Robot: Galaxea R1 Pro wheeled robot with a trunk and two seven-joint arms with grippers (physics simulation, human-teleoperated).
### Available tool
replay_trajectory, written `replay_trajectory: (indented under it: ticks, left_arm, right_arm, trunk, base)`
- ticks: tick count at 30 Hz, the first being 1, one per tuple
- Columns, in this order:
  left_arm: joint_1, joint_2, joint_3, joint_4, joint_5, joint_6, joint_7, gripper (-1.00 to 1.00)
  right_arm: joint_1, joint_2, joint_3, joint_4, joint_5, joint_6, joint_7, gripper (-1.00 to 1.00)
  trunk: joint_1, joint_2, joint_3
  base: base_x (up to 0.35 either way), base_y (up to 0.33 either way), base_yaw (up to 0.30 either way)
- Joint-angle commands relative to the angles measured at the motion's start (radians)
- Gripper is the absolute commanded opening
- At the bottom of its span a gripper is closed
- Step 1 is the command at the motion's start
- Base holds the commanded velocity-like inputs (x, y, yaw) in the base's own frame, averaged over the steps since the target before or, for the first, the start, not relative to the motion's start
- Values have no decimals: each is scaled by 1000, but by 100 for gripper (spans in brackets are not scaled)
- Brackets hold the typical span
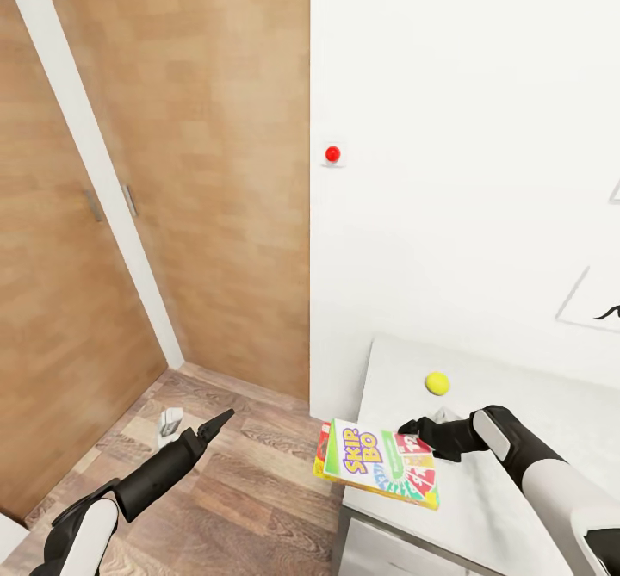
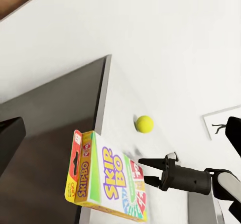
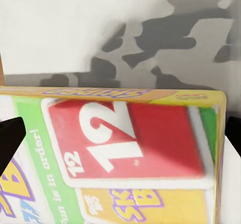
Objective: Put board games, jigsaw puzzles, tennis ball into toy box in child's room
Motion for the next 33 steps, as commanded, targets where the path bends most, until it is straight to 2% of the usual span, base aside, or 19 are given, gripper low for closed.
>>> replay_trajectory:
  ticks: [1,8,15,18,21,22,24,27,29,30,32,33]
  left_arm:
    - [-1,0,1,0,4,7,-1,100]
    - [-1,0,1,0,4,7,-1,100]
    - [-2,-2,1,10,2,7,5,100]
    - [-5,-3,0,28,1,6,8,100]
    - [-17,-6,-1,80,0,-2,10,100]
    - [-17,-6,-1,80,0,-2,10,100]
    - [-38,-6,-2,128,-3,-15,10,100]
    - [-51,-7,-2,156,-4,-21,10,100]
    - [-79,-8,-4,220,-9,-30,9,100]
    - [-79,-8,-4,220,-9,-30,9,100]
    - [-109,-9,-5,294,-14,-39,8,100]
    - [-109,-9,-5,294,-14,-39,8,100]
  right_arm:
    - [-1,-1,5,0,6,1,8,100]
    - [-1,-2,4,0,6,-1,8,100]
    - [-1,-18,0,-6,6,-26,7,100]
    - [-1,-33,-3,-18,5,-63,7,100]
    - [0,-66,-5,-58,4,-127,7,100]
    - [0,-66,-5,-58,4,-127,7,100]
    - [4,-93,-7,-95,2,-154,7,100]
    - [10,-108,-7,-116,1,-164,7,100]
    - [27,-135,-10,-165,-1,-178,7,100]
    - [27,-135,-10,-165,-1,-178,7,100]
    - [48,-161,-16,-223,-4,-187,7,100]
    - [48,-161,-16,-223,-4,-187,7,100]
  trunk:
    - [1,-2,-2]
    - [1,-2,-2]
    - [1,-2,-2]
    - [1,-2,-2]
    - [1,-2,-2]
    - [1,-2,-2]
    - [1,-2,-2]
    - [1,-2,-2]
    - [1,-2,-2]
    - [1,-2,-2]
    - [1,-2,-2]
    - [1,-2,-2]
  base:
    - [0,0,5]
    - [0,0,3]
    - [0,0,0]
    - [0,0,0]
    - [0,0,0]
    - [0,0,0]
    - [0,0,0]
    - [0,0,0]
    - [0,0,0]
    - [0,0,0]
    - [0,0,0]
    - [0,0,0]
